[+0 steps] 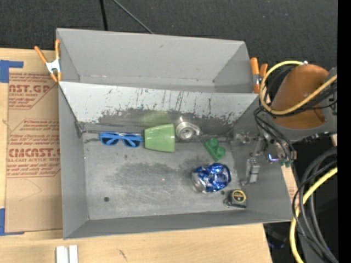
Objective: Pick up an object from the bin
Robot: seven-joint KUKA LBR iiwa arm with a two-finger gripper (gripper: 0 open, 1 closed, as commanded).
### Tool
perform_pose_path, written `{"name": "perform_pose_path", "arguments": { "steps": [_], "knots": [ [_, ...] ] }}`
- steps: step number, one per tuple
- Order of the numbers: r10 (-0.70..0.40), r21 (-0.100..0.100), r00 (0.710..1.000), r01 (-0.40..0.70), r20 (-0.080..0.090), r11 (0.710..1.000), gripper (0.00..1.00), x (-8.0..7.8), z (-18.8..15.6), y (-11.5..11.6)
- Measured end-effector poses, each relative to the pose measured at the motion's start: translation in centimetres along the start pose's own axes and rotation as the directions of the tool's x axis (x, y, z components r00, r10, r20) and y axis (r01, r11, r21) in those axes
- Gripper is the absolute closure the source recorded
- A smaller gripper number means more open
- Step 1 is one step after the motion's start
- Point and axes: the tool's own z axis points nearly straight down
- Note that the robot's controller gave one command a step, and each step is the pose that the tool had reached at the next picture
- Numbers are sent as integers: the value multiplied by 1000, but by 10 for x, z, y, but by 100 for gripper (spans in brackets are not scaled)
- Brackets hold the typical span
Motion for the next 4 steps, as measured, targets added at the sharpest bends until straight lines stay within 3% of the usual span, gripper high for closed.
{"name": "perform_pose_path", "arguments": {
  "steps": [1,2,3,4],
  "knots": [
    [-312,2,950,312,10,950,0,-16,59,42],
    [-310,3,951,310,6,951,100,-15,58,40],
    [-281,1,960,281,7,960,100,19,-58,75],
    [-461,-2,888,461,6,888,100,-16,-75,147]
  ]
}}
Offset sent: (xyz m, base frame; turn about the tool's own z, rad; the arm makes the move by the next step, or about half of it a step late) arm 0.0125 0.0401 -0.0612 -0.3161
